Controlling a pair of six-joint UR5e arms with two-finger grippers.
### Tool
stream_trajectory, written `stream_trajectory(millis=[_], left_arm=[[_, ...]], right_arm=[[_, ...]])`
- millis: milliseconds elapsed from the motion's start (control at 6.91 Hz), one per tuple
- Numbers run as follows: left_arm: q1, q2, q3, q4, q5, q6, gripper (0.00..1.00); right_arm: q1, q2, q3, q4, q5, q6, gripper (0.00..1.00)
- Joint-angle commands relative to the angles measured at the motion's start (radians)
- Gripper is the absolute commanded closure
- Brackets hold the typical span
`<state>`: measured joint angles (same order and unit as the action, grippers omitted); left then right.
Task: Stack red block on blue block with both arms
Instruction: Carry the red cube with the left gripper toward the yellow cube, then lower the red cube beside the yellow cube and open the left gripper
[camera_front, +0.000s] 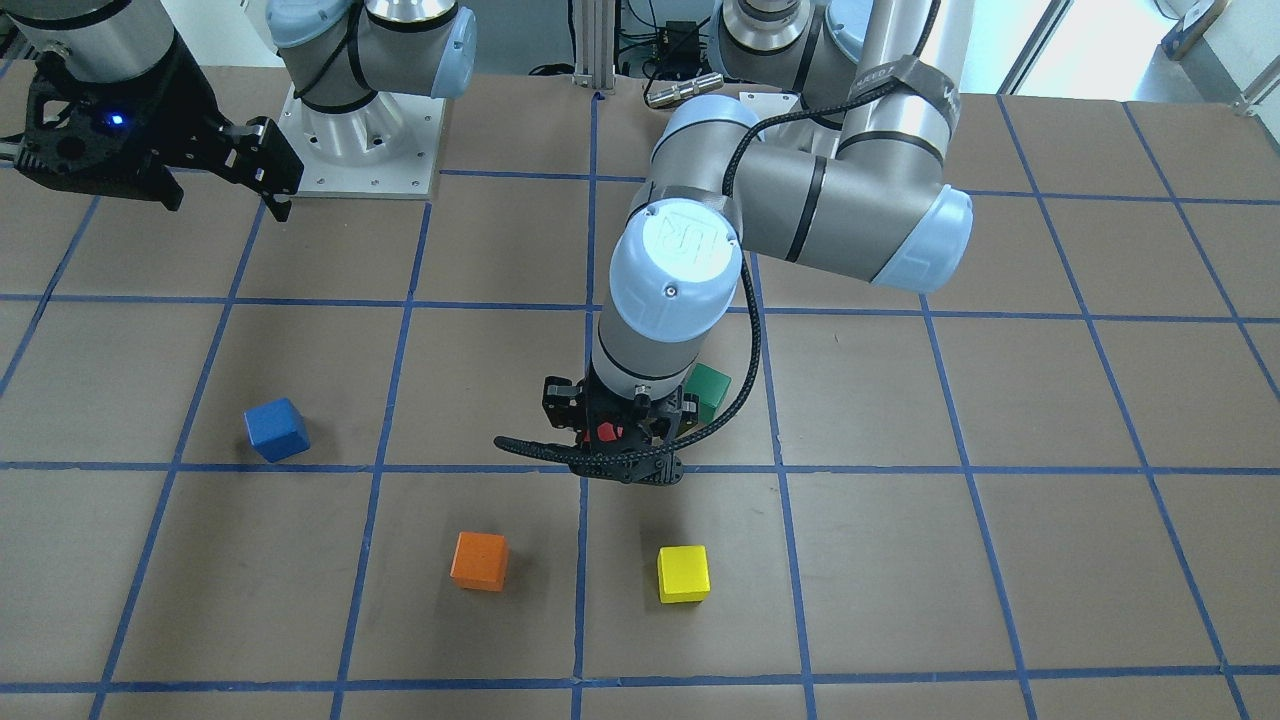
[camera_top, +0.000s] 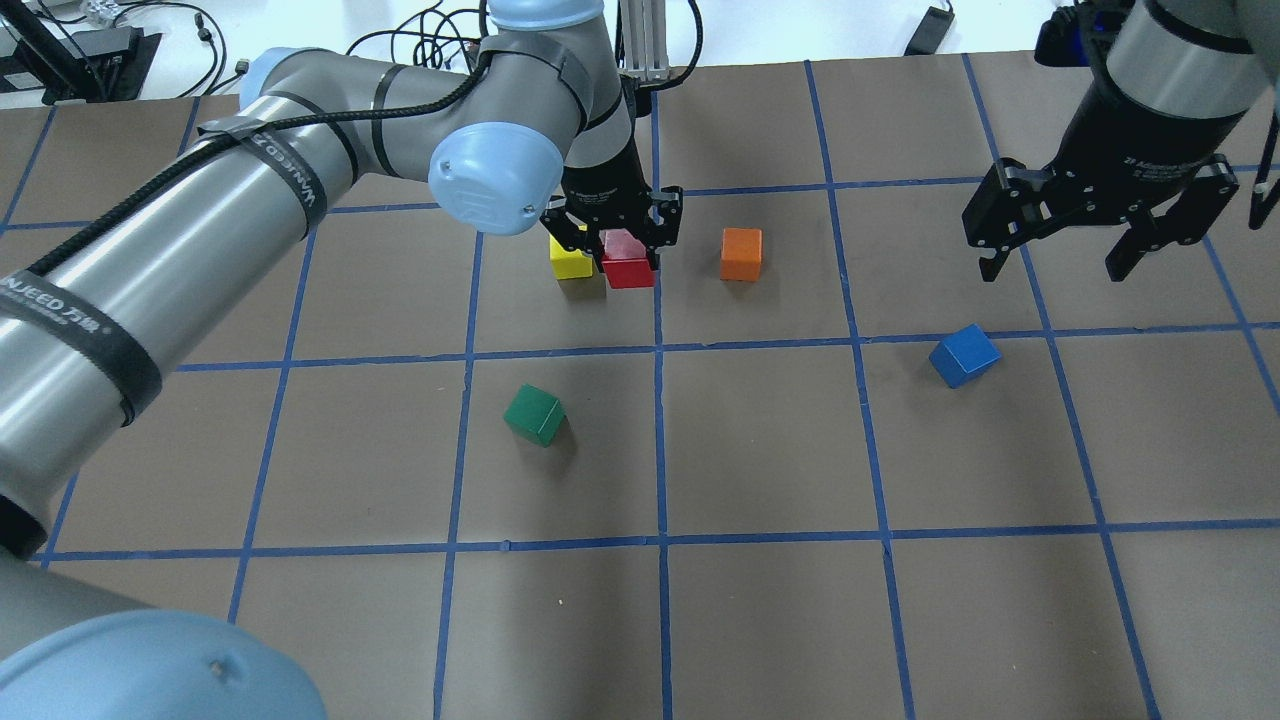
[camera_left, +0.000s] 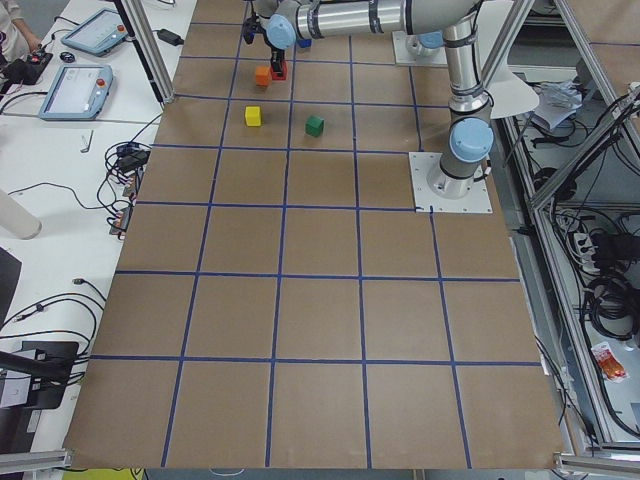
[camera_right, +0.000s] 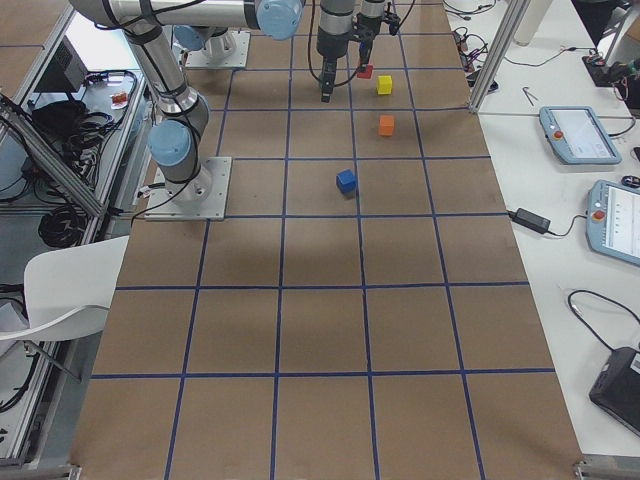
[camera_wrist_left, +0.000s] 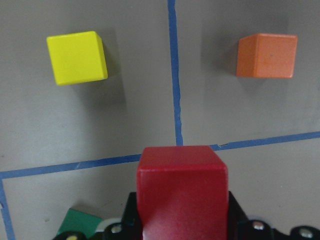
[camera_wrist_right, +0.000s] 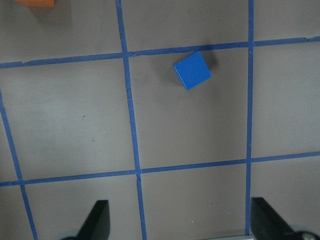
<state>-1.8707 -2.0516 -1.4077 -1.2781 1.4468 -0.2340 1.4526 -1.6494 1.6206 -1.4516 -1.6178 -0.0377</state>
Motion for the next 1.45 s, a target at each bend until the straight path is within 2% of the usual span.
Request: stream_trajectory(millis=[0,289,1013,1157,1302], left_arm=[[-0.016,-0.071,0.038,0.028,0.018,-0.033,1.00],[-0.050,-0.142,0.039,0.072,0.055,-0.038,1.00],[-0.067,-0.179,0.026,0.089,0.079,-0.036,1.00],[-0.074,-0.170,0.029,0.077,0.095,-0.036,0.74],[-0.077,-0.176,0.029,0.079,0.092,-0.039,0.17]], right_arm=[[-0.006,0.008,0.004,-0.003,-0.004,0.004,0.00],[-0.062,0.006,0.042,-0.006,-0.004,-0.001,0.00],[-0.075,0.005,0.045,-0.019,0.007,-0.001,0.00],[-0.075,0.003,0.045,-0.024,0.003,0.007,0.00],[-0.075,0.005,0.045,-0.033,0.006,0.012,0.00]])
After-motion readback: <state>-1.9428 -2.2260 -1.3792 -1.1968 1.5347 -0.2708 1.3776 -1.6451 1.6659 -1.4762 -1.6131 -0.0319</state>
